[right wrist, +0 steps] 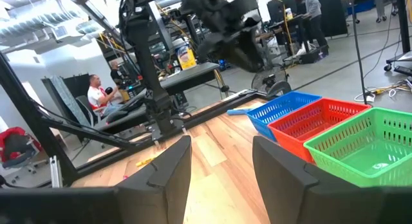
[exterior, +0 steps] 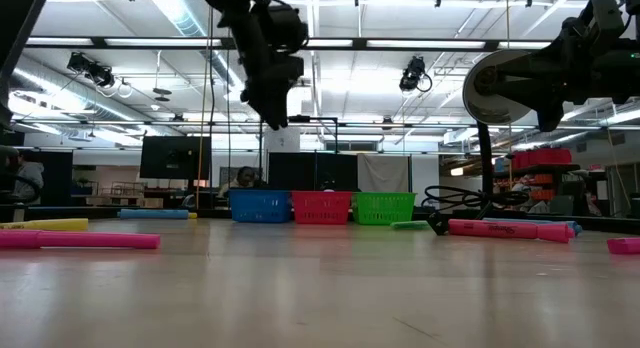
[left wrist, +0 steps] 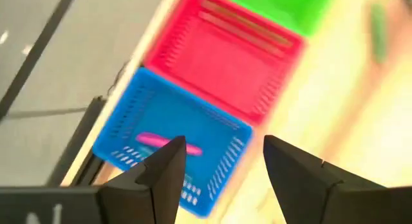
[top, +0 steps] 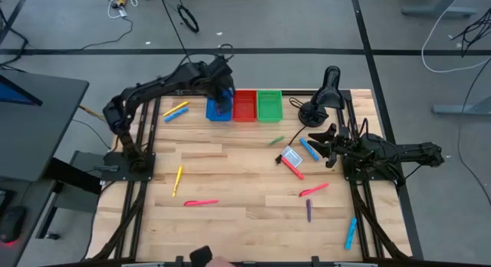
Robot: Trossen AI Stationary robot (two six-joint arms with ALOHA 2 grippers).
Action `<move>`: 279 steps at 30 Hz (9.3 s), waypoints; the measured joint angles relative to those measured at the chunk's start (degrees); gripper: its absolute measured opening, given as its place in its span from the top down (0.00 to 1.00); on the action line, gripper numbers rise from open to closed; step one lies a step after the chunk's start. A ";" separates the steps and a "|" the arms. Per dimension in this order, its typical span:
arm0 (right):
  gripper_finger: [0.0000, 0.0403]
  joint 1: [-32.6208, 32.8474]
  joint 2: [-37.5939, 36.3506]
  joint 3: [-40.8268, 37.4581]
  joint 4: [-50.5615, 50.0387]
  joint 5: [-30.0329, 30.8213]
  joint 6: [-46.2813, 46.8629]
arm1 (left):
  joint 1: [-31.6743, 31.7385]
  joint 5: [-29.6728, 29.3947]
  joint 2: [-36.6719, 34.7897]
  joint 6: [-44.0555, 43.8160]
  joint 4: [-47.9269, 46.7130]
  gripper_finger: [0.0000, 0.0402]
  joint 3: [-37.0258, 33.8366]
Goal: Pick & Place Markers
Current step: Put the violet pen into the blue bin
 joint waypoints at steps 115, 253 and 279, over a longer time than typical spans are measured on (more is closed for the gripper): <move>0.59 -0.04 4.78 17.40 2.29 -5.26 -10.02 | -25.77 17.12 -20.88 -17.92 87.42 0.47 -40.83; 0.38 30.19 81.19 44.29 -40.32 -25.51 -63.73 | -25.78 17.97 -20.86 -18.01 87.40 0.47 -40.81; 0.56 29.94 85.40 37.96 -31.33 -27.09 -69.34 | -25.79 17.97 -20.86 -18.05 87.40 0.47 -40.81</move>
